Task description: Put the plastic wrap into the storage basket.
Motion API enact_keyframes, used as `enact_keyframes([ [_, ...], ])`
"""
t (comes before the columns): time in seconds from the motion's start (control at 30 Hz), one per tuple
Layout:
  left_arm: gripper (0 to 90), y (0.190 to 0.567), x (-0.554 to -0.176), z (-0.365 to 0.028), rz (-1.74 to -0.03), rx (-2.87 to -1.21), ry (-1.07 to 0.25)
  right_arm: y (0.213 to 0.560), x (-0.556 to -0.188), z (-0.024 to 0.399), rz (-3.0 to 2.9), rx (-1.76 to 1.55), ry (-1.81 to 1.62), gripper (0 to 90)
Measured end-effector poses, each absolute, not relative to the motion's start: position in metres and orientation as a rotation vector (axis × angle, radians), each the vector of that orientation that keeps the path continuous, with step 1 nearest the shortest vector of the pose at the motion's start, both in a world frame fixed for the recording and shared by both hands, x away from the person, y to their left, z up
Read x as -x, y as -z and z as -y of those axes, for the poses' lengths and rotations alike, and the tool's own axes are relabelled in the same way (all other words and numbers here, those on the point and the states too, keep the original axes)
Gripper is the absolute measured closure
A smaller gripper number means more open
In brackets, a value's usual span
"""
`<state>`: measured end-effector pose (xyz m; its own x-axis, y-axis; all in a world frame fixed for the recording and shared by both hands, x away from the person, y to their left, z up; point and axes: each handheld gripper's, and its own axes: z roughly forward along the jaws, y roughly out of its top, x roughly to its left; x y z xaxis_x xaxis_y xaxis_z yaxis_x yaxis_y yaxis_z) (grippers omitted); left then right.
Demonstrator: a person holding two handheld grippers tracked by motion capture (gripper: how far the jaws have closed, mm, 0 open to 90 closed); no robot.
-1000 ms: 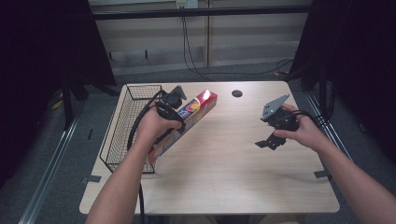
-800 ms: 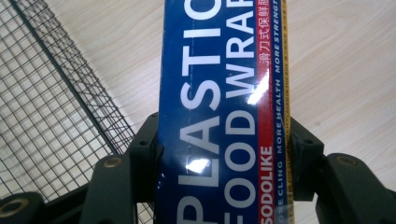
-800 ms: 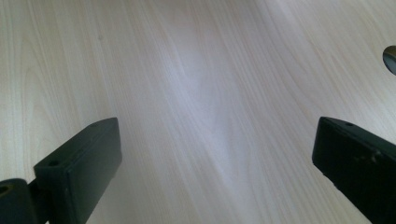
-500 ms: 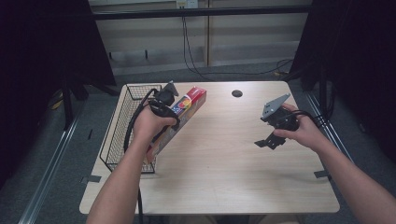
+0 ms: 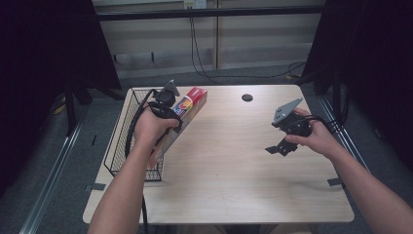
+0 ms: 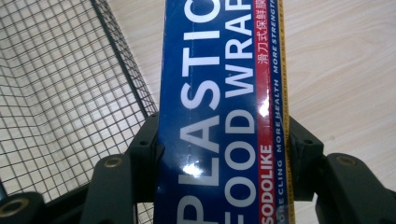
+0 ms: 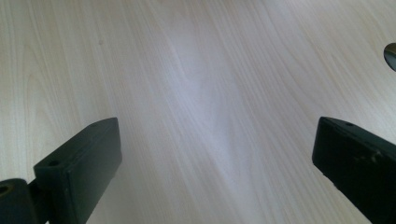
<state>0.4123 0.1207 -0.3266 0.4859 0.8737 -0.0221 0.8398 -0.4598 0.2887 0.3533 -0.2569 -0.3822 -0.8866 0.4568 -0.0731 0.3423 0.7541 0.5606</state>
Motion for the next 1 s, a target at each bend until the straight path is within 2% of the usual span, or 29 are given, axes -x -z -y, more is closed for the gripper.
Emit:
enact_keyframes([
  [1.0,43.8,0.327,-0.407,-0.168,-1.662,-2.318,-0.272,0.387,-0.353,0.261,-2.761,-0.659,-0.825,1.3],
])
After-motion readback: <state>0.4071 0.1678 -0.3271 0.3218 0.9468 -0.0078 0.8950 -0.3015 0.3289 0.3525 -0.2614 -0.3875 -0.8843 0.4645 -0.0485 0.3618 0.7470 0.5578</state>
